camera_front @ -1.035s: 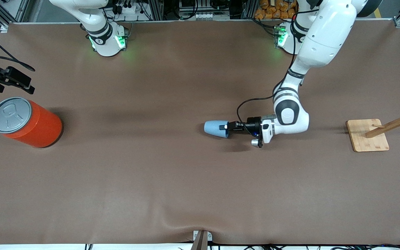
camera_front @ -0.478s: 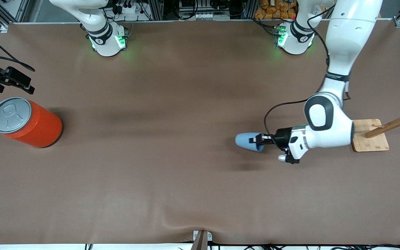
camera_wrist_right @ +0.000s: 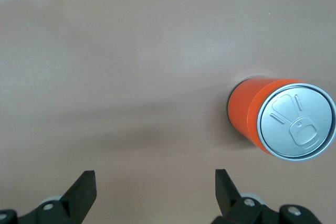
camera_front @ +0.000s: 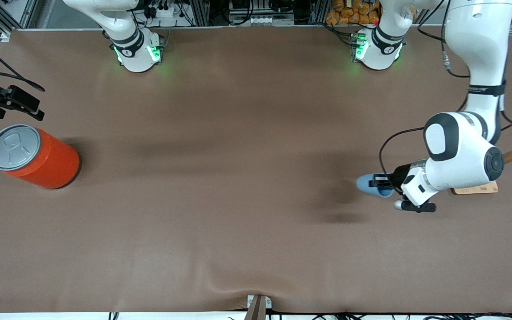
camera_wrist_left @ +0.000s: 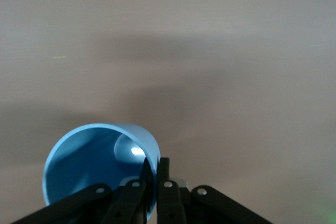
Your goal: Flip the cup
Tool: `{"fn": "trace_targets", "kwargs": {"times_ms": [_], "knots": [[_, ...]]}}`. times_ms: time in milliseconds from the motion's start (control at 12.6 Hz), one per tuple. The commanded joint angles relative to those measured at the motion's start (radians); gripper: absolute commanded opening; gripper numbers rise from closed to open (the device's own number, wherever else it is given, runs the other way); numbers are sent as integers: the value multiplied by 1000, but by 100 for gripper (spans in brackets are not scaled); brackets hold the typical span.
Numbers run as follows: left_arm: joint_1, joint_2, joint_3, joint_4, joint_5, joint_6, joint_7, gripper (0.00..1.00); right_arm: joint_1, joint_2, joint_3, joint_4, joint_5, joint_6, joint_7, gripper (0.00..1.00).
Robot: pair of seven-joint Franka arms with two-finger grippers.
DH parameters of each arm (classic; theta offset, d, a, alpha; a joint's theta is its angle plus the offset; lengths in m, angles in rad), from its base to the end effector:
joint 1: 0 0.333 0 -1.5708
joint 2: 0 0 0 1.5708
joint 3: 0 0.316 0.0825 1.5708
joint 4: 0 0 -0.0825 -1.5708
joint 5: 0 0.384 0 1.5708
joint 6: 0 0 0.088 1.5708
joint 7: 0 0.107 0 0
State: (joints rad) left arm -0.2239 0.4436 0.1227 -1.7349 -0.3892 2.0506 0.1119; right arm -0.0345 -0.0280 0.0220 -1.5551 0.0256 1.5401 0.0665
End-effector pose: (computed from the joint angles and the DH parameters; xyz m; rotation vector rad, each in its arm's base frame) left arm 0.6421 -0.0928 0.3183 2.8559 -0.0277 -0.1696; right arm 0.5430 -0.0038 0.6446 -3.1138 0.1216 -0.0192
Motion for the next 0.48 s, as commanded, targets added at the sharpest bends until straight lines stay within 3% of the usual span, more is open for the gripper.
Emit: {"fn": "trace_targets", "kwargs": {"times_ms": [0,398], "knots": [[-6,-49,0,-21,211,8,-188,0,-13,13,4,26,22,-11,-14,100],[-12,-75,-3,-78,424,64,-415,0,-13,13,4,26,22,-12,-14,100]]}}
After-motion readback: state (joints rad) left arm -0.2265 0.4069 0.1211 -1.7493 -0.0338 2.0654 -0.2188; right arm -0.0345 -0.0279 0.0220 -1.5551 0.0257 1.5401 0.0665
